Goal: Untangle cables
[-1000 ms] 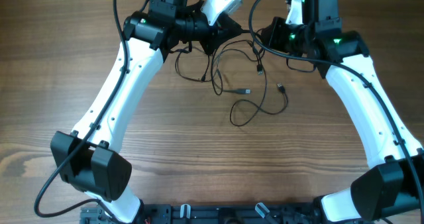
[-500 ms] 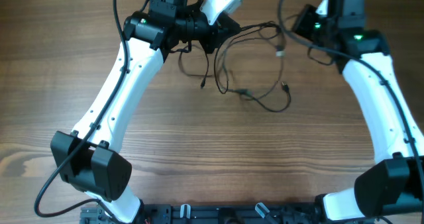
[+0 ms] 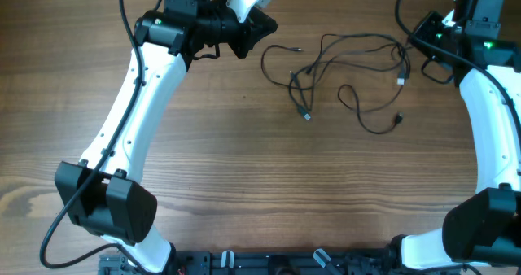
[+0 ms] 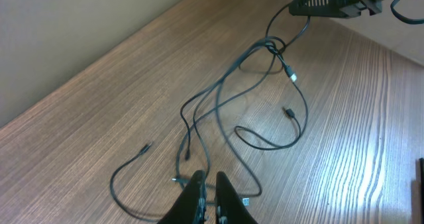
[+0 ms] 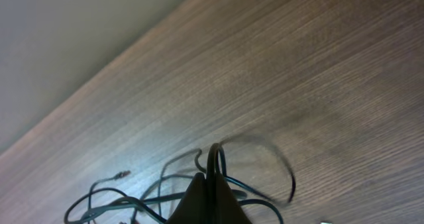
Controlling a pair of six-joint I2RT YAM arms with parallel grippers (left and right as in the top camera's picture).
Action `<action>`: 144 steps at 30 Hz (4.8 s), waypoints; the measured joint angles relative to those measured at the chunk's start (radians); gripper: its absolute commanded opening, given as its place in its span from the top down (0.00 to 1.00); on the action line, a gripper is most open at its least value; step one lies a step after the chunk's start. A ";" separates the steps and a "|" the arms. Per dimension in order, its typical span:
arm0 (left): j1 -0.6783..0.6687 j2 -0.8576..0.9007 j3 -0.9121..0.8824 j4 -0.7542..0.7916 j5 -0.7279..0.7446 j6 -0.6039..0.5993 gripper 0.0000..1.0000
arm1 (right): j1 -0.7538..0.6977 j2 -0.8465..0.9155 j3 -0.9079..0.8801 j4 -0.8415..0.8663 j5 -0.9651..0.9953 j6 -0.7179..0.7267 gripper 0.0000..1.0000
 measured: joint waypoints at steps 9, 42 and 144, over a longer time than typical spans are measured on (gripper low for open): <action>0.000 0.000 0.000 0.000 0.005 -0.006 0.61 | 0.000 0.000 0.000 0.032 -0.266 -0.063 0.96; -0.058 0.069 0.000 0.032 0.323 0.020 0.57 | 0.069 -0.023 0.000 0.136 -1.005 -0.115 0.96; 0.036 0.071 0.000 0.049 0.318 -0.048 0.51 | 0.083 -0.030 0.000 -0.044 -0.772 -0.256 0.95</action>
